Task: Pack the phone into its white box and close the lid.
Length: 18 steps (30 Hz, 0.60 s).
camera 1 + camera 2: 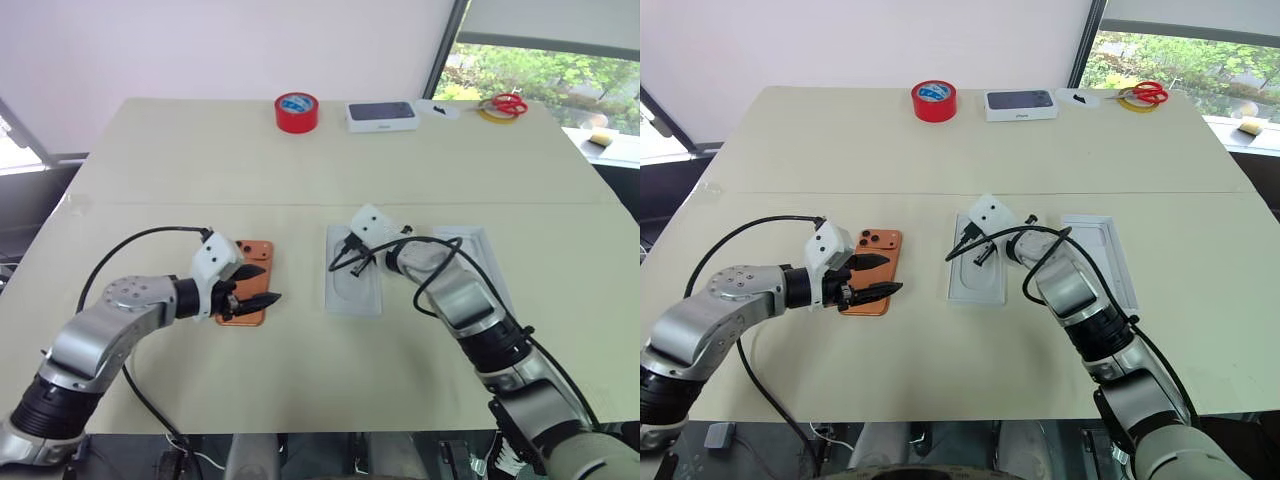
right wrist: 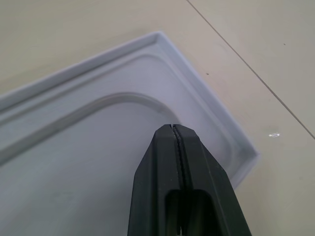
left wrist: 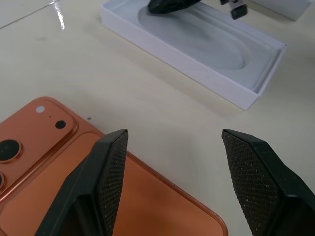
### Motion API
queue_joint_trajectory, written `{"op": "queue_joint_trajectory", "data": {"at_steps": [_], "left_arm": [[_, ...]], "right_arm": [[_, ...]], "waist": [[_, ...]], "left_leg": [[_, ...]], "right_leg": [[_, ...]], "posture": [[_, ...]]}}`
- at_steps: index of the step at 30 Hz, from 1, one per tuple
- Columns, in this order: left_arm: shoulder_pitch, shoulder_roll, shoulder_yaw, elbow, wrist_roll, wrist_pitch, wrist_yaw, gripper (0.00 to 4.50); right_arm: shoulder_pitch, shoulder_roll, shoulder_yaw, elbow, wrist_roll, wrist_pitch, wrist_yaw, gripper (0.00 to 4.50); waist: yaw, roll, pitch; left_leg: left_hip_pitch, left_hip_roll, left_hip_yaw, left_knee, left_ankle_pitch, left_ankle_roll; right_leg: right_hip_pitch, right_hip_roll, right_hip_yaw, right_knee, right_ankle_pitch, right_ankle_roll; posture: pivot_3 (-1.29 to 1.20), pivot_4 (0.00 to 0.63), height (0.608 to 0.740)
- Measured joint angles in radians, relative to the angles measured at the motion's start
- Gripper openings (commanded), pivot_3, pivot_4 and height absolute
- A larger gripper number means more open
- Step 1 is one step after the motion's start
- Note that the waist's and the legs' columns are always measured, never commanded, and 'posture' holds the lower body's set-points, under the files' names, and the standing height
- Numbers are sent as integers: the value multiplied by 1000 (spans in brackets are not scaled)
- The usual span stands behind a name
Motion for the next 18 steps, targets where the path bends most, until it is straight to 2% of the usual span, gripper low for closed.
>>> {"op": "queue_joint_trajectory", "data": {"at_steps": [1,2,3,5,11,18], "left_arm": [[0,-10,13,2,-3,22,12,3222],[-8,-27,37,14,-24,68,36,3609],[-16,-39,62,27,-42,108,61,3735],[-41,-75,125,69,-70,189,123,4482],[-86,-89,261,126,-102,474,292,4482],[-146,-84,351,111,-182,772,317,4482]], "right_arm": [[10,1,1,-25,4,-3,12,17],[21,1,0,-62,17,-4,28,0],[24,2,-1,-91,28,1,40,0],[25,9,-1,-152,42,25,56,0],[17,92,69,-206,57,101,74,0],[-70,159,175,-85,37,104,95,0]], "waist": [[0,0,0],[-1,0,0],[-1,0,0],[-5,0,0],[-19,0,0],[-17,0,0]], "left_leg": [[0,0,0,0,0,0],[0,0,0,0,0,0],[0,0,0,0,0,0],[0,0,-1,1,-1,2],[1,0,-2,0,0,0],[3,0,-1,1,1,-1]], "right_leg": [[0,0,0,0,0,0],[0,0,0,1,0,0],[0,0,0,1,0,0],[0,0,0,2,0,0],[0,1,0,3,0,0],[1,0,0,3,0,0]], "posture": [[0,150,730],[0,150,730],[0,150,730],[0,150,730],[0,150,730],[0,150,730]]}}
